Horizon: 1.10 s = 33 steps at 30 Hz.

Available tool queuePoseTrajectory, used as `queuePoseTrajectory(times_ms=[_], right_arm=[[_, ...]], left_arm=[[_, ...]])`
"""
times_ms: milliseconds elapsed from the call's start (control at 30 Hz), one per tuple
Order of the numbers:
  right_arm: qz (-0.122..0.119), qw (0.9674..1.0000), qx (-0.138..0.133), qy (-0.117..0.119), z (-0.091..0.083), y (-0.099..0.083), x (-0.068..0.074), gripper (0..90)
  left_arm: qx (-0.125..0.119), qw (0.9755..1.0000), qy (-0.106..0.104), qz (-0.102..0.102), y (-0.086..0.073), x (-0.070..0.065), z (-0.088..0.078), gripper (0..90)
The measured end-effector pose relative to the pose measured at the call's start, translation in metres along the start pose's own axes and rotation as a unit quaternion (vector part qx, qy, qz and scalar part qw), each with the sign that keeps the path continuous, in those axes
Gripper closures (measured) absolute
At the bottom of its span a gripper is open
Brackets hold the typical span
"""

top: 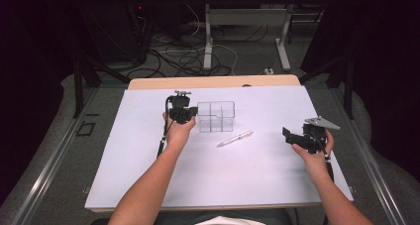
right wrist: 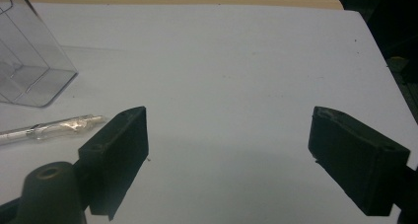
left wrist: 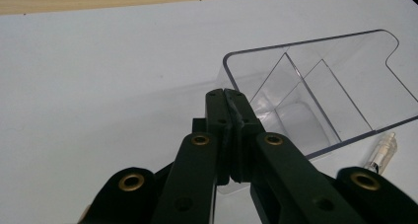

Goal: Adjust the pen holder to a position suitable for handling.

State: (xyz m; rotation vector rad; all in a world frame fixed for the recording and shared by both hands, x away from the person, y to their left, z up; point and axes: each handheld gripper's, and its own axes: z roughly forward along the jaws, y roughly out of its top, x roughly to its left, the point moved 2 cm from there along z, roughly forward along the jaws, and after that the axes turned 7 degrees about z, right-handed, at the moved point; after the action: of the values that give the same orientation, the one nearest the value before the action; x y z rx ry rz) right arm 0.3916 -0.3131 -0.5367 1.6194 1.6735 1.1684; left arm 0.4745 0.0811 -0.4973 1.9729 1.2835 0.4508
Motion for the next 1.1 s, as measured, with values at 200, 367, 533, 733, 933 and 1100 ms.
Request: queuePoseTrajectory(times_ms=[200,367,533,733,933,1100], right_arm=[[-0.003,1.0,0.001,0.0,0.0,0.0,0.0,14.9],[-0.007,1.0,0.001,0.0,0.0,0.0,0.0,15.1],[-0.007,1.0,0.001,0.003,-0.001,-0.001,-0.001,15.2],[-0.009,1.0,0.001,0.003,-0.002,-0.001,-0.001,15.6],[-0.012,0.9999,-0.002,0.004,-0.002,0.0,-0.001,16.7],[-0.015,0.9999,-0.006,0.006,-0.003,0.0,-0.001,19.5]], left_arm=[[-0.001,1.0,-0.001,0.007,0.0,-0.001,0.0,90.0],[0.0,0.9999,-0.01,0.01,0.0,0.001,-0.001,89.5],[-0.008,0.9998,-0.013,0.008,0.0,0.003,-0.006,87.7],[-0.019,0.9996,-0.021,-0.001,0.0,0.005,-0.012,81.0],[-0.036,0.9986,-0.037,-0.006,-0.001,0.005,-0.022,72.7],[-0.048,0.9974,-0.054,-0.003,-0.004,0.004,-0.031,66.4]])
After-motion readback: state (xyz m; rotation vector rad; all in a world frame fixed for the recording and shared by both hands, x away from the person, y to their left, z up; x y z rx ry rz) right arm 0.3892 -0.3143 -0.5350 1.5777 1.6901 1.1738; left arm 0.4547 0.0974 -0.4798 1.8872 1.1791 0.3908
